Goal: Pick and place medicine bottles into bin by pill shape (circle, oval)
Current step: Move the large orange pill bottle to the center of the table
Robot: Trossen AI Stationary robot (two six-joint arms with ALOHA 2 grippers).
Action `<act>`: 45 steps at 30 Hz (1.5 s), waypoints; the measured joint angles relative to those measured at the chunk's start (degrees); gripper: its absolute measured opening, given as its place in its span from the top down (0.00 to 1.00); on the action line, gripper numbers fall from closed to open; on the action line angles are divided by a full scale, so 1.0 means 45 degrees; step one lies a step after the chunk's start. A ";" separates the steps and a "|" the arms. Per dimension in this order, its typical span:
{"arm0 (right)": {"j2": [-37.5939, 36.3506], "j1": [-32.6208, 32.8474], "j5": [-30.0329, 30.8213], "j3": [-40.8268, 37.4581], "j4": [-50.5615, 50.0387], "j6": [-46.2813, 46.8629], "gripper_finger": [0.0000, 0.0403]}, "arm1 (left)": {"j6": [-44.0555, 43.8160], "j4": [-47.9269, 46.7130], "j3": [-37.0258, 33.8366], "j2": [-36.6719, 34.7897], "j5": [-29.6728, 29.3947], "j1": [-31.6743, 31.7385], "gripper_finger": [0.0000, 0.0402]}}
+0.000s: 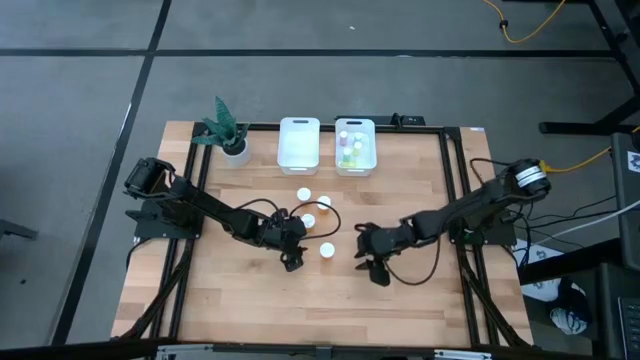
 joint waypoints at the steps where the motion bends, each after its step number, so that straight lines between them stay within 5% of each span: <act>1: 0.0203 0.0000 0.0000 -0.0005 0.0216 0.0158 0.57 | 0.0104 0.0022 0.0000 0.0000 0.0000 0.0006 0.36; 9: 0.1664 -0.0007 -0.0055 0.0164 0.3339 0.0526 0.57 | 0.0239 0.0018 0.0000 0.0000 0.0000 -0.0059 0.36; 18: 0.3410 0.0012 0.0205 0.1731 0.3384 0.0463 0.57 | 0.0229 -0.0022 0.0000 0.0000 0.0010 -0.0199 0.36; 21: 0.3839 0.0030 0.1268 0.2183 0.3396 0.0479 0.57 | 0.0217 -0.0030 -0.0002 0.0000 0.0000 -0.0240 0.36; 26: 0.3997 -0.0148 0.3618 0.2331 0.3143 0.0227 0.57 | 0.0210 -0.0032 0.0000 0.0000 0.0023 -0.0348 0.36; 45: 0.3997 -0.3197 0.3758 0.2331 0.3251 -0.0467 0.57 | 0.0294 -0.0060 -0.0005 0.0000 -0.0080 -0.0359 0.36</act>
